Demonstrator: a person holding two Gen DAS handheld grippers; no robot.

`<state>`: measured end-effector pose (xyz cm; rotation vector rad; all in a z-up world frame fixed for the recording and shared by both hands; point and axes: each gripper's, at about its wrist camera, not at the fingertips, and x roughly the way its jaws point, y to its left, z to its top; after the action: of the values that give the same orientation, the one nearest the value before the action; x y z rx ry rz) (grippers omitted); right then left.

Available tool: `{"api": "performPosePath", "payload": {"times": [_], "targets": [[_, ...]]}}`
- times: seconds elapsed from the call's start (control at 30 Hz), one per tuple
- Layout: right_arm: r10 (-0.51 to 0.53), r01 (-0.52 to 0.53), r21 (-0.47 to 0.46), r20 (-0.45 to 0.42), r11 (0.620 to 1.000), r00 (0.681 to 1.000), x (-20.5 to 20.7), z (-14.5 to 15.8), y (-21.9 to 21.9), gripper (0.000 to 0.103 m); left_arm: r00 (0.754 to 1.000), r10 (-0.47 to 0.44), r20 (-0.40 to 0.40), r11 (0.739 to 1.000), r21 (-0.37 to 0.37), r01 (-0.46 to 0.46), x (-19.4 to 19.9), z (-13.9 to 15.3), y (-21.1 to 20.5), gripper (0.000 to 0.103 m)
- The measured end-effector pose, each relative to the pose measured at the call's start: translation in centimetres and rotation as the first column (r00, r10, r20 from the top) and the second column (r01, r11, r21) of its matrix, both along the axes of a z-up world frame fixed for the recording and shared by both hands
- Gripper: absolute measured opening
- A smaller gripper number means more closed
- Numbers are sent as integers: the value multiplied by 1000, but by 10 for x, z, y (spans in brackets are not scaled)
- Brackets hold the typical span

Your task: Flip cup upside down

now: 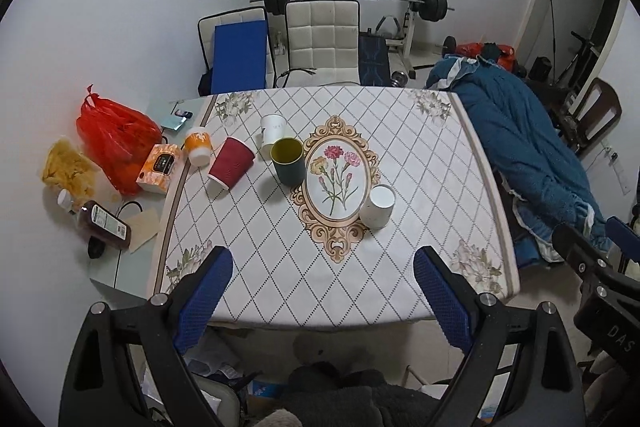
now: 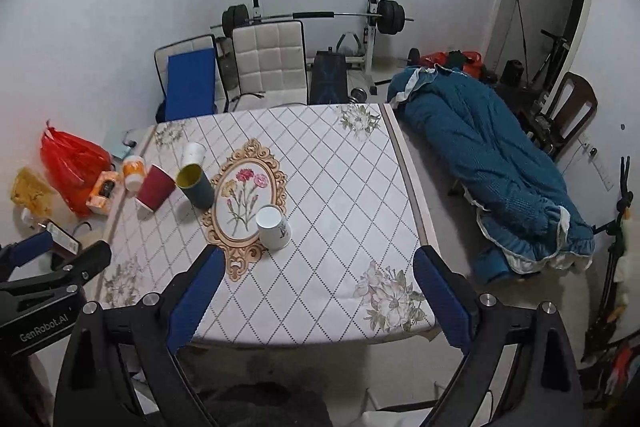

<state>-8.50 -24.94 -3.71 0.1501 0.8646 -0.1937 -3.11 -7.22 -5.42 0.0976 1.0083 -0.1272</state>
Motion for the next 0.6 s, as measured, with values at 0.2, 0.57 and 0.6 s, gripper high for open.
{"api": "performPosePath", "payload": {"times": [0.2,0.57,0.6], "targets": [[15,-15,-10,43,1000,999,-29,33,1,97,1000,19,15,1000,-4,-19,-14,18,1,93],[10,-9,-33,35,999,999,-41,51,-5,97,1000,23,17,1000,7,-23,-22,23,-1,93],[10,-9,-35,31,999,999,-38,51,-6,97,1000,23,13,1000,5,-23,-23,22,-1,93]]}}
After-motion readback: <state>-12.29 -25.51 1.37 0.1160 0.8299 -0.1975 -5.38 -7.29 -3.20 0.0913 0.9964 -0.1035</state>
